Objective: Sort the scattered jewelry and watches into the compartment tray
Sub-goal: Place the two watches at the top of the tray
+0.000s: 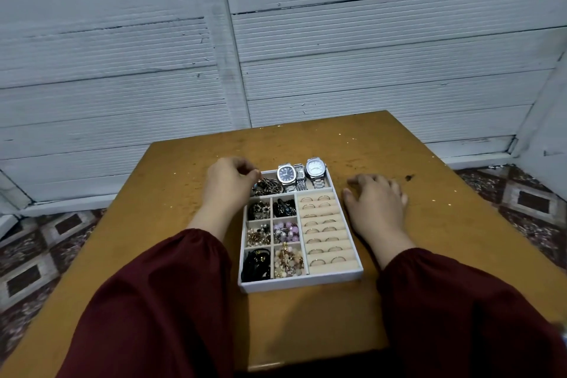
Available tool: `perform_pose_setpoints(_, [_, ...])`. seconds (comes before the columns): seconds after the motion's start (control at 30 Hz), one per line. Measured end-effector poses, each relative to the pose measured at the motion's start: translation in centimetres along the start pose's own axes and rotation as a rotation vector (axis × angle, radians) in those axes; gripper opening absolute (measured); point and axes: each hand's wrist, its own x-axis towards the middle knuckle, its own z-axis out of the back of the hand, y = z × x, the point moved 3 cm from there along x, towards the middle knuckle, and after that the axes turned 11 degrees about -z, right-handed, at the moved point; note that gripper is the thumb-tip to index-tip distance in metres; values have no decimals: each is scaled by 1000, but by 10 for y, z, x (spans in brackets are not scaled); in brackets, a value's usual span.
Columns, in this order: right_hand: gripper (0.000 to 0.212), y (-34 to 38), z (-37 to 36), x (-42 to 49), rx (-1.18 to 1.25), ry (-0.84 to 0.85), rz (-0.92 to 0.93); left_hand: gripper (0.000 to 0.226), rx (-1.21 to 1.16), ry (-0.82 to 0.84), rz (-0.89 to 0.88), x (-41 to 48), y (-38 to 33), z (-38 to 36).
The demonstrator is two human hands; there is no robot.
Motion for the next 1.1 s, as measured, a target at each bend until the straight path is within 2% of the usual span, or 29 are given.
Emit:
perform_pose_setpoints(0.1, [28, -1, 3, 0, 111, -3, -9, 7, -100, -114, 10, -12, -10, 8])
perform_pose_setpoints(0.23, [27, 0, 9, -3, 415, 20, 29, 10, -188, -185, -1, -36, -14, 11])
perform_pose_setpoints(0.4, [30, 6, 1, -11, 637, 263, 34, 33, -277, -146, 52, -68, -9, -1])
perform_pose_setpoints(0.43, [37, 7, -4, -15, 657, 331, 27, 37, -291, -130, 76, -73, -8, -4])
perform_pose_setpoints(0.53, [81, 12, -16, -27, 672, 469, 9, 44, -333, -112, 144, -82, -10, -9])
perform_pose_setpoints(0.67, [109, 19, -27, -34, 752, 520, -22, 44, -380, -124, 183, -84, -10, -10])
perform_pose_setpoints(0.73, [105, 21, -24, -37, 793, 524, -31, 45, -379, -126, 191, -84, -11, -10])
perform_pose_setpoints(0.87, [61, 19, -19, -37, 811, 487, -45, 44, -388, -146, 211, -80, -11, -11])
perform_pose_setpoints(1.1, [47, 33, -23, -21, 841, 475, -61, 43, -395, -144, 204, -59, -6, -11])
